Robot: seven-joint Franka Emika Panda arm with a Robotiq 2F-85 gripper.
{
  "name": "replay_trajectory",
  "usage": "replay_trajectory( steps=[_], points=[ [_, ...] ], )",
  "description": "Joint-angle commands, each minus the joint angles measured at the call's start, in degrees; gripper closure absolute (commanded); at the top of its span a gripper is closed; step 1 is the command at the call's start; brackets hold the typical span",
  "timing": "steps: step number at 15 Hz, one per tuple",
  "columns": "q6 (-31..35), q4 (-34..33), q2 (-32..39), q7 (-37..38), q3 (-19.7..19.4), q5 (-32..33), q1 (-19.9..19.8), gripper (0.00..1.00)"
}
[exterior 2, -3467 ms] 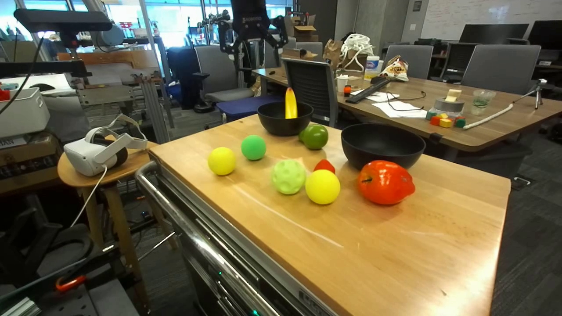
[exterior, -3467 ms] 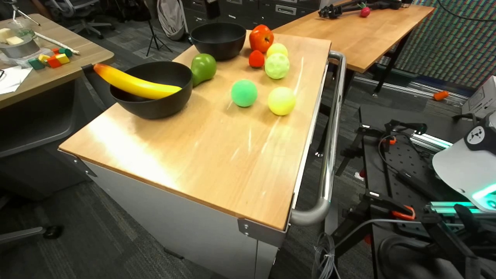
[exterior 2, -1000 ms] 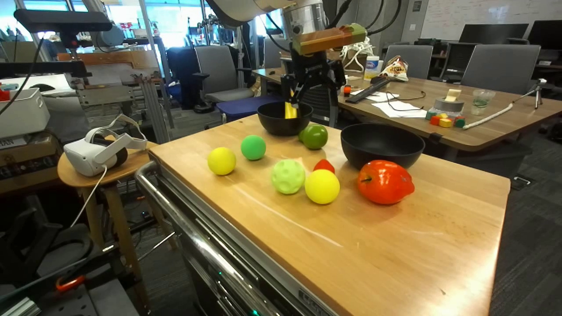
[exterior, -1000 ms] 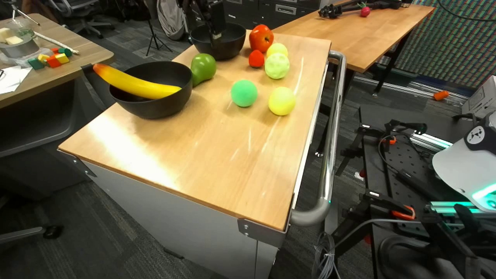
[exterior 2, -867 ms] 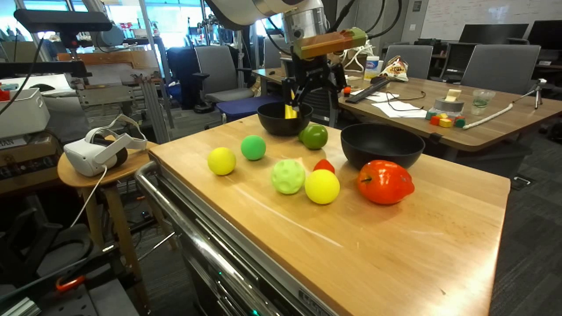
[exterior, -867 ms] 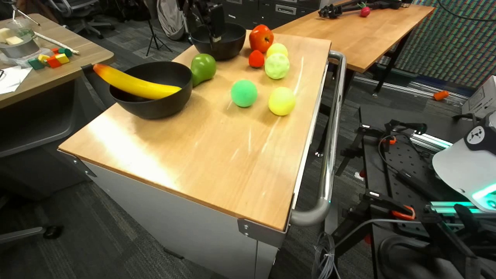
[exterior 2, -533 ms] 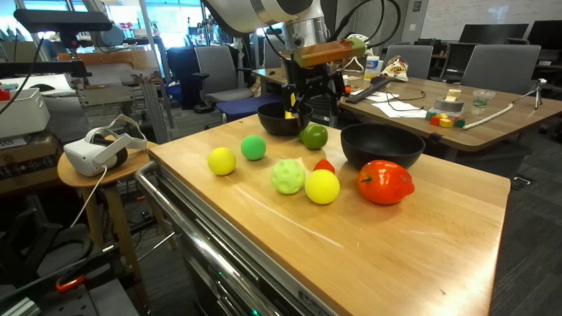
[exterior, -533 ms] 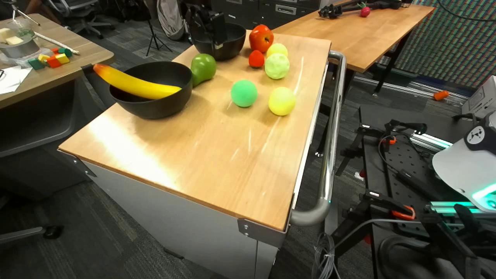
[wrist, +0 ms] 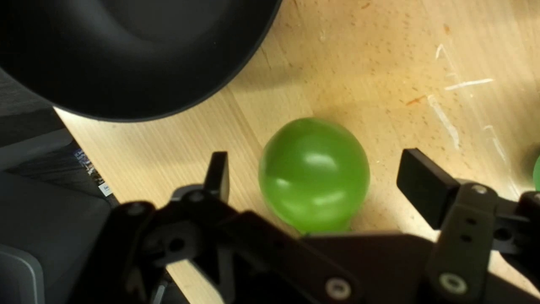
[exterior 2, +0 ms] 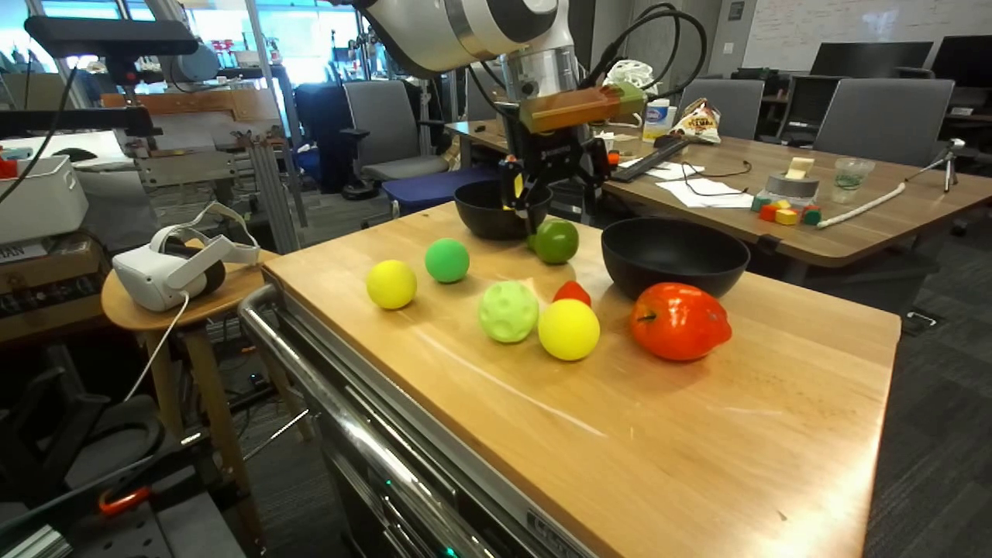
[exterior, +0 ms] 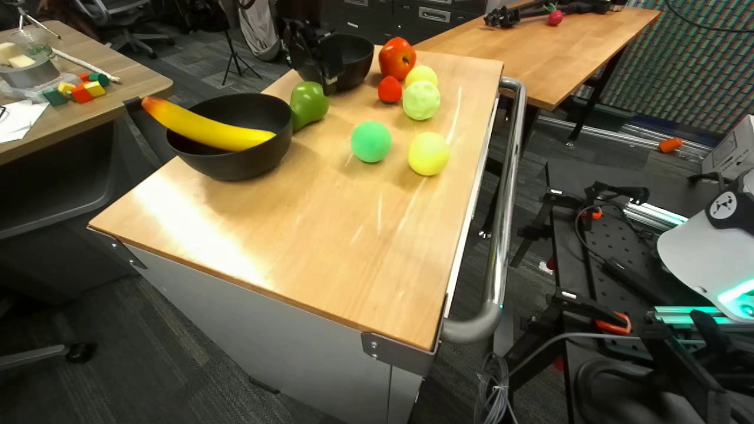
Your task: Put the fruits in the bowls one by one then move the apple to the left
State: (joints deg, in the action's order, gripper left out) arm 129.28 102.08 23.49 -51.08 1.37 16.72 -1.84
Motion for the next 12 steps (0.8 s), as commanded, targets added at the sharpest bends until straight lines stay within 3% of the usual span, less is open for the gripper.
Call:
replay_trajectory(
  steps=[1, 3, 4, 5, 8, 12],
  points=[
    [0.6, -2.9, 3.0, 1.4, -0.2, 1.5, 0.5, 0.0],
    [0.3, -3.8, 4.4, 1.4, -0.1, 1.7, 0.6, 0.0],
    [0.1, -4.2, 5.1, 1.3, 0.0, 1.6, 0.6, 0.25],
    [0.0, -4.5, 5.4, 1.3, 0.1, 1.4, 0.5, 0.26],
    [-0.7, -5.2, 6.0, 0.9, 0.5, 0.7, 0.3, 0.49],
    [-2.2, -4.3, 3.9, 1.5, 0.4, 0.6, 0.3, 0.52]
  ],
)
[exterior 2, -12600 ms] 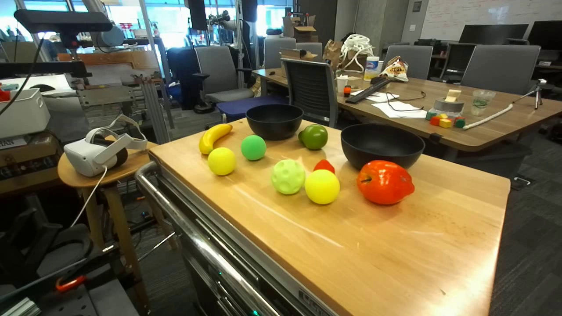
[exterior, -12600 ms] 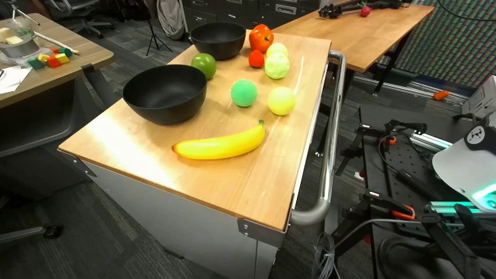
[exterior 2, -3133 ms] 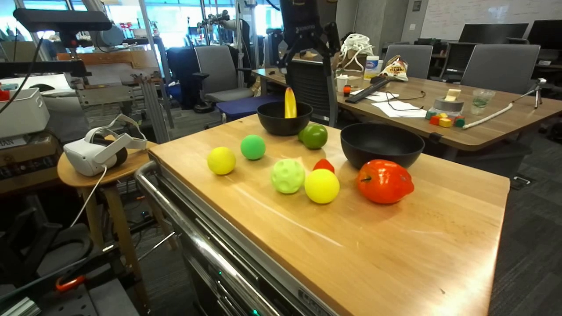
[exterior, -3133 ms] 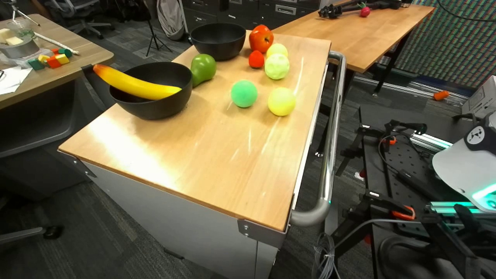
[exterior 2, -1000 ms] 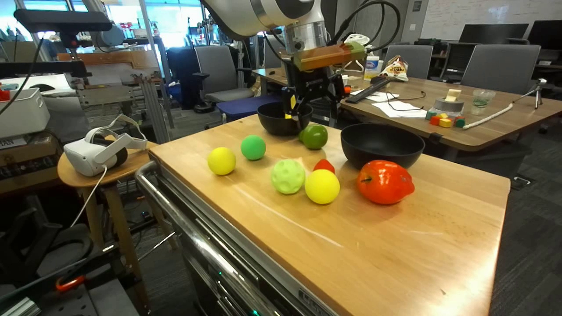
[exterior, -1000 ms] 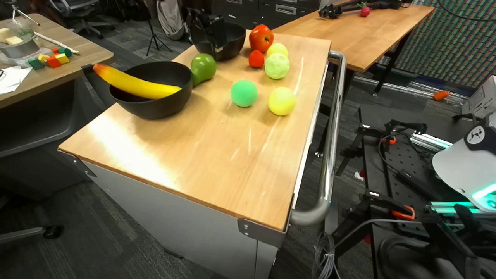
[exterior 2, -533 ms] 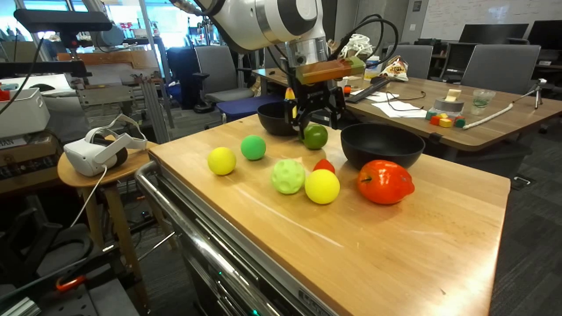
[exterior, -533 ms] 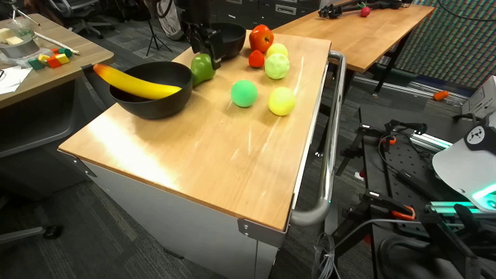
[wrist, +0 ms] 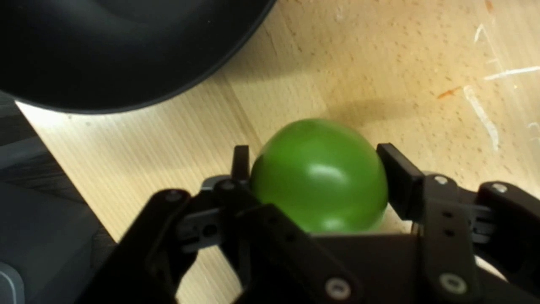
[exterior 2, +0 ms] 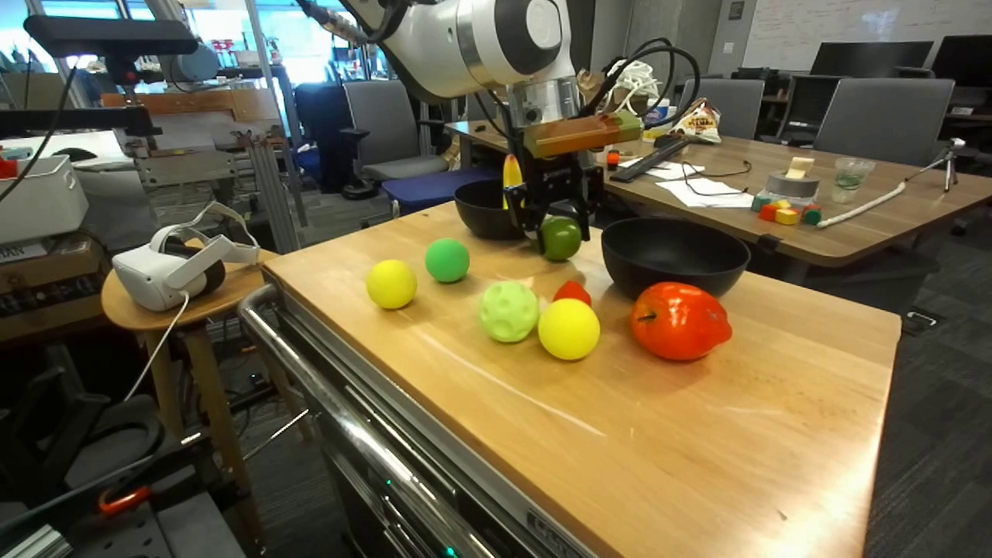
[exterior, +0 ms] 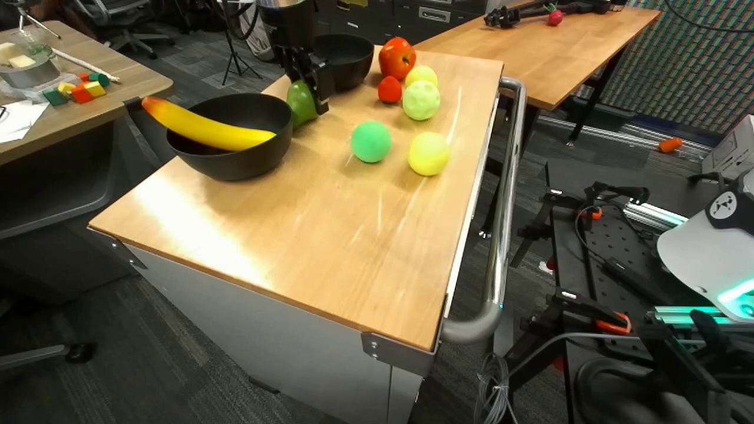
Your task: Put the fruits in the bowls one by one then move the apple to the left
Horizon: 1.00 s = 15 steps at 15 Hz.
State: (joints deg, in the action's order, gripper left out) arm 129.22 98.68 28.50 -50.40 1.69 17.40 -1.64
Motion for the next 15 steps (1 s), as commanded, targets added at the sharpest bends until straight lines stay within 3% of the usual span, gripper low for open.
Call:
replay_trajectory(
  steps=[1, 4, 7, 11, 15],
  points=[
    [-3.0, 0.1, -3.0, 1.7, -0.3, 0.9, 0.7, 0.52],
    [-3.9, 2.5, -9.8, 3.8, -1.3, 8.0, 3.6, 0.52],
    [-1.5, 1.6, -14.1, 5.5, 0.3, 13.1, 5.9, 0.52],
    [-0.9, 0.2, -14.3, 9.4, 3.0, 10.9, 8.1, 0.52],
    [-4.3, -0.6, -9.4, 12.6, 3.6, 9.6, 8.7, 0.52]
  ],
)
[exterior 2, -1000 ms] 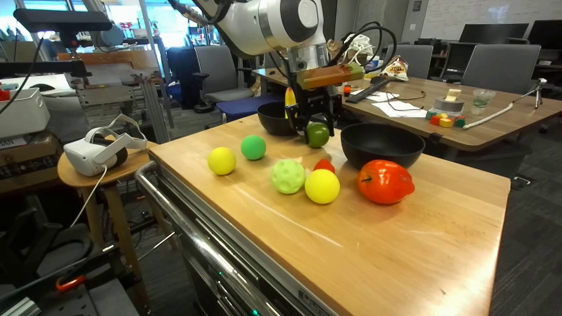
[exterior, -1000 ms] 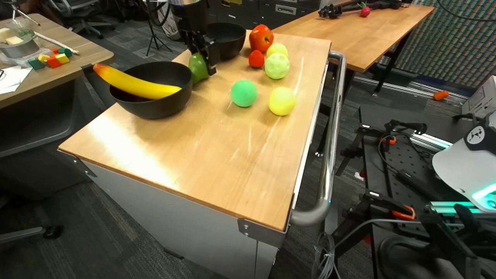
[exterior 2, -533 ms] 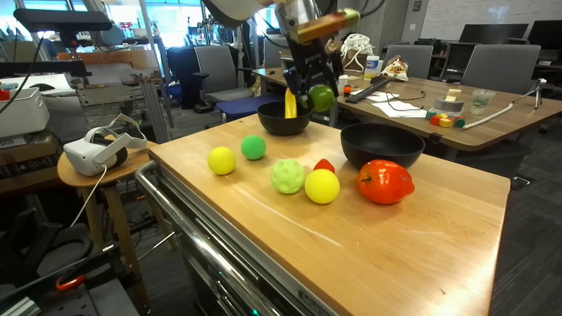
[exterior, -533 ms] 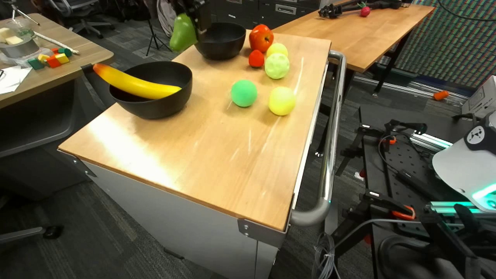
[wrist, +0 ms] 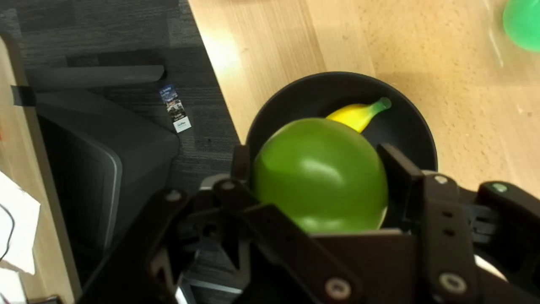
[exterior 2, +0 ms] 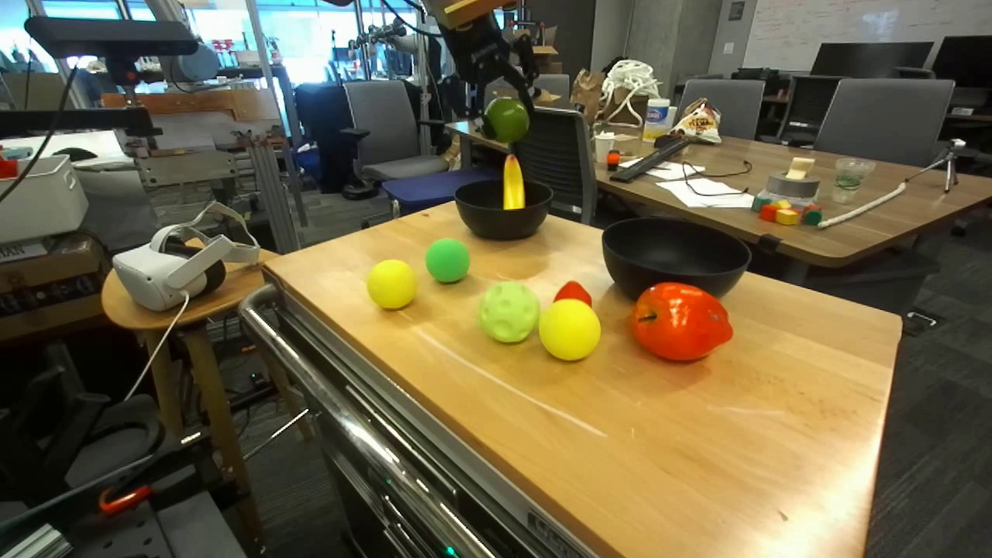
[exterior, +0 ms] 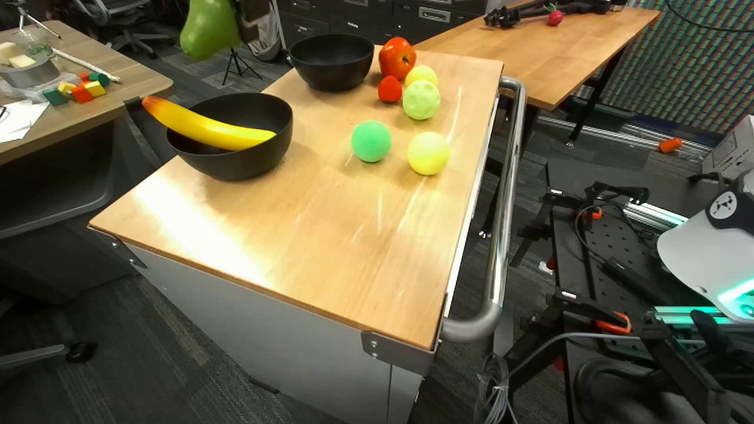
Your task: Put the fruits in the bowls one by one then move the apple to the left
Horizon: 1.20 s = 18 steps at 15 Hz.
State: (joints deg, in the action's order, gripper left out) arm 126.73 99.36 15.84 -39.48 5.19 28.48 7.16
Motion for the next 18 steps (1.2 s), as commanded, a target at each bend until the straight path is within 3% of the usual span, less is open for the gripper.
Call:
replay_trajectory(
  steps=[1, 6, 7, 8, 10, 15, 18],
  points=[
    [-2.7, -1.5, 4.3, 1.8, 0.3, -2.7, -0.3, 0.52],
    [-2.5, -0.6, 6.8, 1.4, 0.8, -5.7, -0.7, 0.52],
    [-1.8, -0.2, 6.5, 1.7, 0.6, -4.9, -0.4, 0.42],
    [-1.5, 0.1, 5.8, 2.1, 0.4, -3.8, 0.0, 0.07],
    [-3.9, 0.0, 3.4, 1.0, 0.8, -4.3, 0.0, 0.0],
    [-10.7, -0.8, -6.4, -0.5, 1.8, -12.4, -2.1, 0.0],
    [-14.2, 1.7, -14.8, 6.8, -0.1, -11.5, -2.4, 0.0]
  ],
)
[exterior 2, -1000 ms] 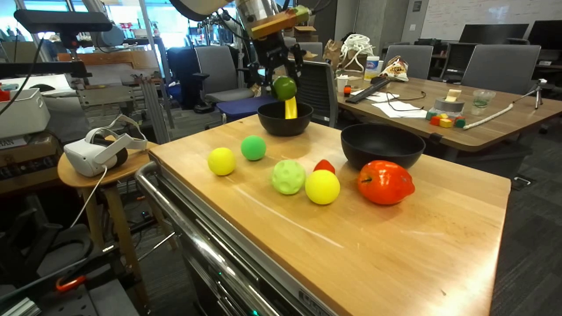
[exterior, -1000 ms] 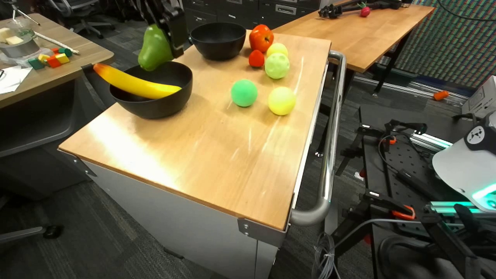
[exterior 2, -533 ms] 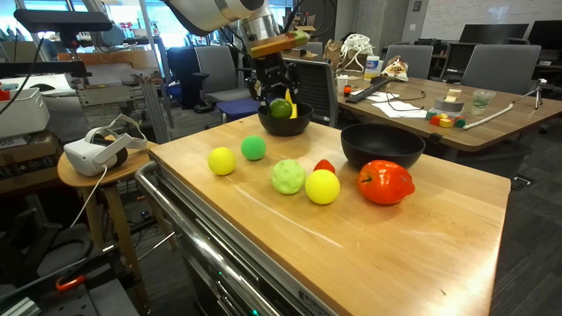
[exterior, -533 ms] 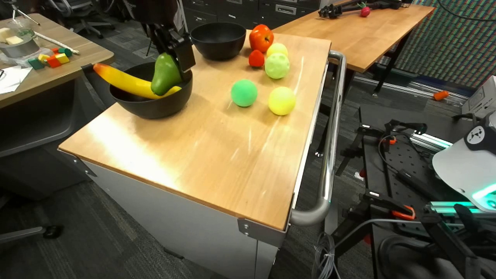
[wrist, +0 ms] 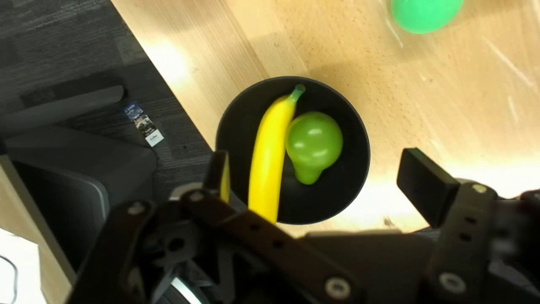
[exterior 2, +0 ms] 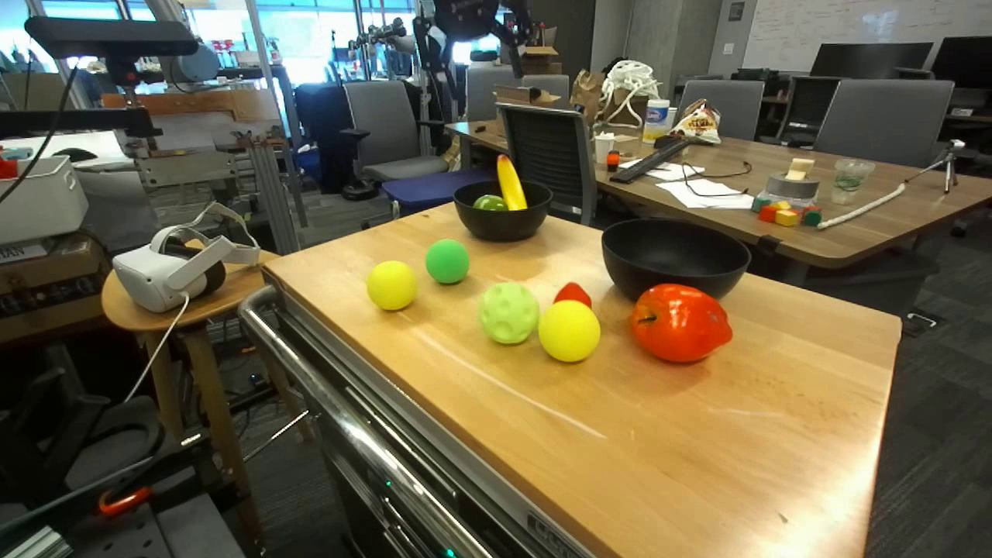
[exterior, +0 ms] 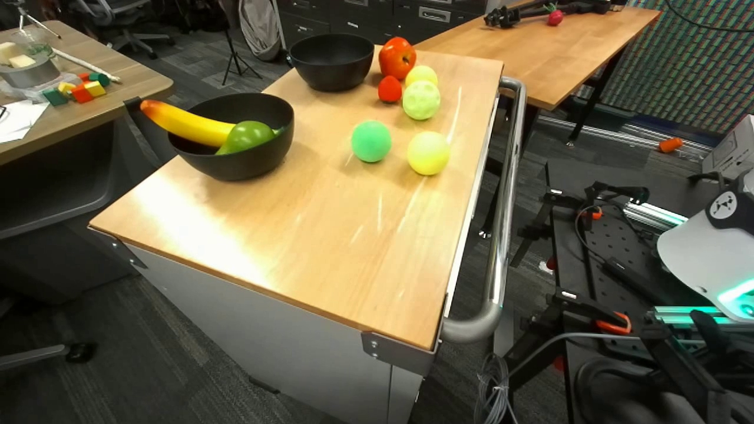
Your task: Put the fruits in the bowls one by one then move the apple to the left
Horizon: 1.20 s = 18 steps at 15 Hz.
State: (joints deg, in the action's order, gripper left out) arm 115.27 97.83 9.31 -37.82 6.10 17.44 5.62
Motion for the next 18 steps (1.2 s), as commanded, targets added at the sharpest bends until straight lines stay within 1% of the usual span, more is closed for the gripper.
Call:
replay_trajectory(
  steps=[1, 4, 5, 6, 8, 10, 11, 12, 13, 14, 15, 18],
  points=[
    [-3.7, 4.7, -11.4, 6.8, -1.4, -0.9, -1.4, 0.0],
    [-6.9, 10.5, -21.0, 12.6, -3.0, -2.4, -2.5, 0.0],
    [-8.9, 13.2, -24.1, 15.5, -3.2, -0.9, -2.8, 0.0],
    [-8.0, 6.3, -16.8, 11.1, -3.1, -1.0, -2.1, 0.0],
    [-9.3, 10.3, -21.7, 13.4, -3.8, -1.0, -2.2, 0.0],
    [-9.3, 12.4, -23.5, 14.2, -3.9, -0.9, -2.2, 0.0],
    [-8.3, 11.9, -22.1, 18.1, -3.5, -3.3, -1.9, 0.0],
    [-7.9, 12.3, -21.8, 21.2, -3.1, -4.1, -1.9, 0.0],
    [-7.2, 13.5, -22.1, 25.9, -2.6, -4.5, -2.1, 0.0],
    [-5.9, 15.5, -23.0, 28.6, -2.7, -5.8, -2.1, 0.0],
    [-5.7, 16.9, -23.5, 30.7, -2.9, -7.6, -2.1, 0.0],
    [-4.5, 26.1, -27.2, 31.6, -4.5, -17.0, -2.0, 0.0]
  ],
)
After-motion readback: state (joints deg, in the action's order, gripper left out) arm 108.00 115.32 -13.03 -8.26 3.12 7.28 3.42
